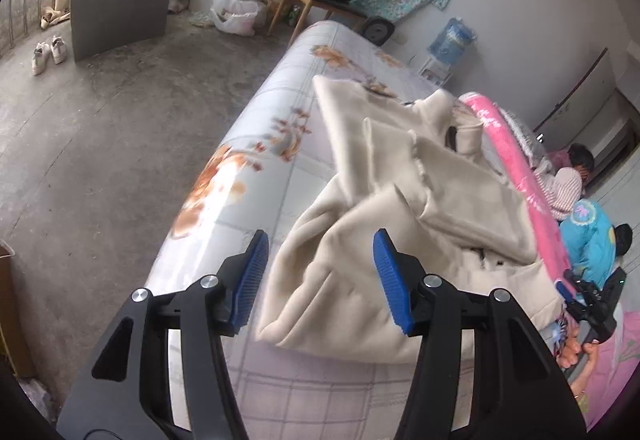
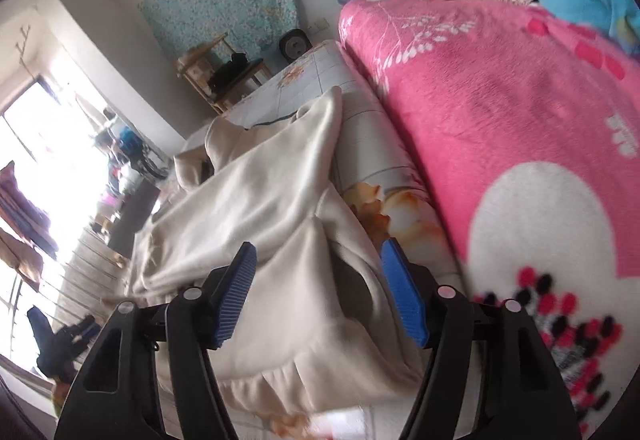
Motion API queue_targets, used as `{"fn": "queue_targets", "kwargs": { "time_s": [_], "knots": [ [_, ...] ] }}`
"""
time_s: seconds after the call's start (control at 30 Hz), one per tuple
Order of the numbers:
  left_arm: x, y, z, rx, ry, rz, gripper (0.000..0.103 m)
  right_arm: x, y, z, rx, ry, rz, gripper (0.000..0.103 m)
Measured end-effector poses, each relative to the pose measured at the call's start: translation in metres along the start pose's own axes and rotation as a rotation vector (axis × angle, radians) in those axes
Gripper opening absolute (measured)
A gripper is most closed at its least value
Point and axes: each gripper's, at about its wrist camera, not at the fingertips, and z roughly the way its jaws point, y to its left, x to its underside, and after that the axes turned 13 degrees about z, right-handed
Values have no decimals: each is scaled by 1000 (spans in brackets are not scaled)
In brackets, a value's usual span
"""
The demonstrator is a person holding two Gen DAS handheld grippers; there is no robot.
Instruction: Fold large clothes
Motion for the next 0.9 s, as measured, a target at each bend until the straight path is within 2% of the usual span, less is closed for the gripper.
{"fn": "queue_targets", "kwargs": {
  "time_s": [0.07,0.2,0.33,0.4,0.43,0.47,0.5,0.53,0.57,0.6,0.63,0.67,0.73,0.8,0.9],
  "knots": [
    [9,4,1,9,25,-8,60,7,-2,-11,32,1,-23,68],
    [30,11,15,3,74,-39,60,28,-6,-22,141,16,-85,68],
    [34,2,20,-62,19,-5,57,42,-8,-12,196,42,-128,68],
    [36,-4,25,-101,9,22,44,47,-3,-8,229,2,-177,68],
    [36,-8,26,-132,5,45,42,47,-1,-4,240,-10,-190,68],
    [36,-13,28,-149,3,67,35,49,1,-4,248,-19,-197,68],
    [36,-20,30,-163,9,100,27,50,4,0,263,-32,-211,66],
    [36,-28,31,-205,9,141,26,50,6,1,272,-38,-225,59],
    [36,-34,30,-227,5,177,17,52,11,4,299,-46,-254,49],
    [36,-43,28,-255,-3,228,12,53,16,7,322,-42,-285,33],
    [36,-49,25,-274,-13,258,11,54,19,9,314,-24,-295,21],
    [35,-57,17,-294,-32,303,10,54,21,9,289,1,-288,18],
    [32,-67,0,-311,-66,359,9,53,31,-1,293,-15,-309,16],
    [27,-73,-24,-280,-88,382,8,52,40,-22,269,-32,-313,15],
    [28,-71,-54,-217,-73,369,8,51,45,-49,224,-29,-299,15]
  ]
}}
